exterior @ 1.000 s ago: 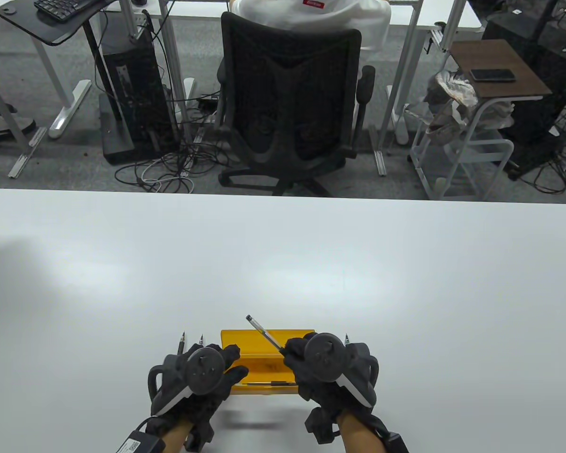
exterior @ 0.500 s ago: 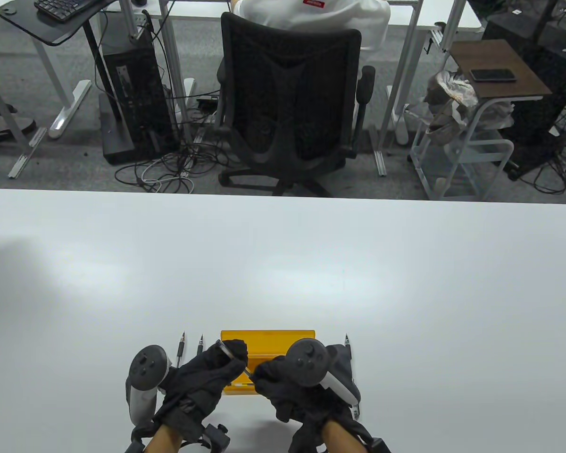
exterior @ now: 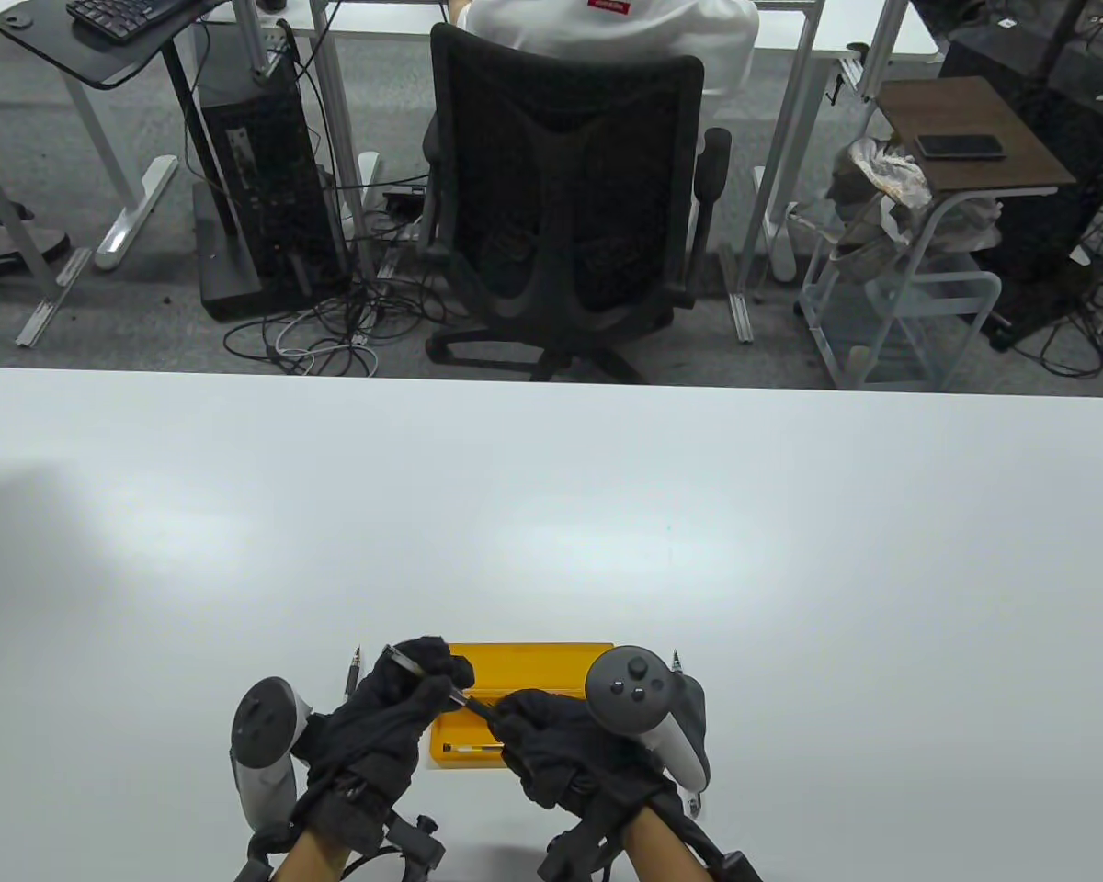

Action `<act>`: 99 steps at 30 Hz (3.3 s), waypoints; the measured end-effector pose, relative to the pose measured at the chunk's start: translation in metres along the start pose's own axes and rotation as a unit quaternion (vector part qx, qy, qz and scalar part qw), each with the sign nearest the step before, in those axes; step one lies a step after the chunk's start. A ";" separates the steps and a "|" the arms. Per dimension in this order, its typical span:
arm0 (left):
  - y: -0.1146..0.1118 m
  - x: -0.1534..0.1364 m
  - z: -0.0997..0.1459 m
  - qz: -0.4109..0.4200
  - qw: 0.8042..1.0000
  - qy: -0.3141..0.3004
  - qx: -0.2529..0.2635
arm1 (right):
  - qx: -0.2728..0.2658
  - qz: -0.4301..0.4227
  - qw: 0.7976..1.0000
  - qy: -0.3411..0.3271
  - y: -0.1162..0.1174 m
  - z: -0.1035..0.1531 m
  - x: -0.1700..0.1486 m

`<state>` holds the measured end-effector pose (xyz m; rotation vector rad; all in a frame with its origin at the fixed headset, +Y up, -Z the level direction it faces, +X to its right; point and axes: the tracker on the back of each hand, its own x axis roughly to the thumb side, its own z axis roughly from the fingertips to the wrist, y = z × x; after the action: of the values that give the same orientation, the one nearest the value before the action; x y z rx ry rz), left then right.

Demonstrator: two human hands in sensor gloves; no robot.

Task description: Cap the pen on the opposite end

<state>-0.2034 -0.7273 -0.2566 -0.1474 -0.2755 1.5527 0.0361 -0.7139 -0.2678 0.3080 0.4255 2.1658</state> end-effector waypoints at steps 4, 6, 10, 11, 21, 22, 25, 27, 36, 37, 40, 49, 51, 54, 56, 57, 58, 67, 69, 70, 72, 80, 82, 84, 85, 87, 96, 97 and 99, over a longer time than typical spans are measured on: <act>0.001 0.007 0.003 -0.122 0.991 -0.016 0.052 | 0.009 0.001 1.000 0.007 0.002 -0.001 -0.003; 0.001 0.006 0.002 -0.132 0.989 -0.015 0.068 | 0.005 0.012 1.000 0.002 0.004 0.000 -0.001; 0.000 0.008 0.002 -0.195 0.977 -0.032 0.078 | -0.002 0.057 0.998 0.002 0.010 -0.002 0.001; 0.000 0.009 0.002 -0.206 0.975 -0.037 0.081 | 0.000 0.058 0.998 0.002 0.010 -0.002 0.000; 0.001 0.013 0.001 -0.169 0.973 -0.021 0.154 | -0.069 0.108 0.991 -0.028 -0.001 0.002 0.022; 0.002 0.013 0.001 -0.147 0.976 -0.011 0.158 | -0.077 0.110 0.990 -0.038 -0.002 0.002 0.027; 0.037 0.009 0.006 -0.107 0.963 0.012 0.246 | -0.097 0.221 0.970 -0.012 -0.008 0.011 0.025; 0.061 0.004 0.013 -0.093 0.962 0.011 0.255 | -0.112 0.179 0.977 -0.011 -0.018 0.016 0.014; 0.039 0.021 0.013 -0.228 0.956 -0.062 0.175 | -0.138 0.167 0.976 0.002 -0.021 0.013 0.006; 0.036 0.023 0.013 -0.245 0.953 -0.070 0.165 | -0.141 0.155 0.978 -0.003 -0.022 0.013 0.006; 0.031 0.029 0.014 -0.291 0.940 -0.091 0.154 | -0.141 0.143 0.980 -0.008 -0.024 0.014 0.007; 0.007 0.040 0.013 -0.457 0.875 -0.136 0.089 | -0.196 0.078 0.978 0.000 -0.038 0.019 -0.001; -0.003 0.043 0.012 -0.512 0.844 -0.148 0.064 | -0.202 0.070 0.977 -0.003 -0.039 0.020 -0.003; -0.016 0.045 0.011 -0.583 0.794 -0.171 0.036 | -0.215 0.052 0.975 -0.017 -0.040 0.021 -0.003; -0.020 0.045 0.011 -0.600 0.780 -0.176 0.025 | -0.198 0.054 0.978 -0.024 -0.039 0.020 -0.002; -0.021 0.045 0.011 -0.603 0.778 -0.178 0.024 | -0.173 0.056 0.983 -0.027 -0.036 0.019 -0.002; -0.021 0.045 0.011 -0.601 0.779 -0.177 0.024 | -0.162 0.061 0.985 -0.026 -0.033 0.018 -0.002; -0.022 0.046 0.011 -0.594 0.784 -0.179 0.021 | -0.165 0.047 0.984 -0.042 -0.020 0.015 0.002; -0.024 0.046 0.011 -0.593 0.784 -0.183 0.017 | -0.160 0.051 0.985 -0.038 -0.019 0.015 0.002; -0.025 0.046 0.012 -0.597 0.781 -0.186 0.013 | -0.156 0.052 0.986 -0.038 -0.019 0.015 0.002; -0.028 0.046 0.012 -0.604 0.774 -0.189 0.005 | -0.138 0.050 0.988 -0.042 -0.018 0.014 0.002; -0.035 0.043 0.012 -0.620 0.762 -0.188 -0.022 | -0.120 0.092 0.988 -0.027 -0.015 0.014 0.003; -0.038 0.043 0.012 -0.621 0.760 -0.189 -0.027 | -0.120 0.138 0.983 -0.031 -0.015 0.014 0.005; -0.040 0.042 0.012 -0.632 0.751 -0.190 -0.032 | -0.118 0.163 0.979 -0.032 -0.012 0.015 0.007; -0.041 0.042 0.012 -0.632 0.751 -0.190 -0.033 | -0.117 0.171 0.978 -0.037 -0.011 0.015 0.007; -0.039 0.040 0.011 -0.628 0.755 -0.185 -0.035 | -0.104 0.179 0.977 -0.046 -0.009 0.014 0.007; -0.039 0.041 0.013 -0.633 0.748 -0.195 -0.039 | -0.094 0.196 0.974 -0.060 -0.002 0.014 0.010; -0.040 0.042 0.013 -0.635 0.746 -0.197 -0.039 | -0.093 0.202 0.973 -0.062 -0.003 0.014 0.011; -0.040 0.042 0.013 -0.634 0.746 -0.199 -0.036 | -0.096 0.202 0.972 -0.064 -0.003 0.014 0.011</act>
<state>-0.1688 -0.6874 -0.2299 0.2915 -0.6105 0.1707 0.0370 -0.7001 -0.2553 0.4535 0.0786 2.5429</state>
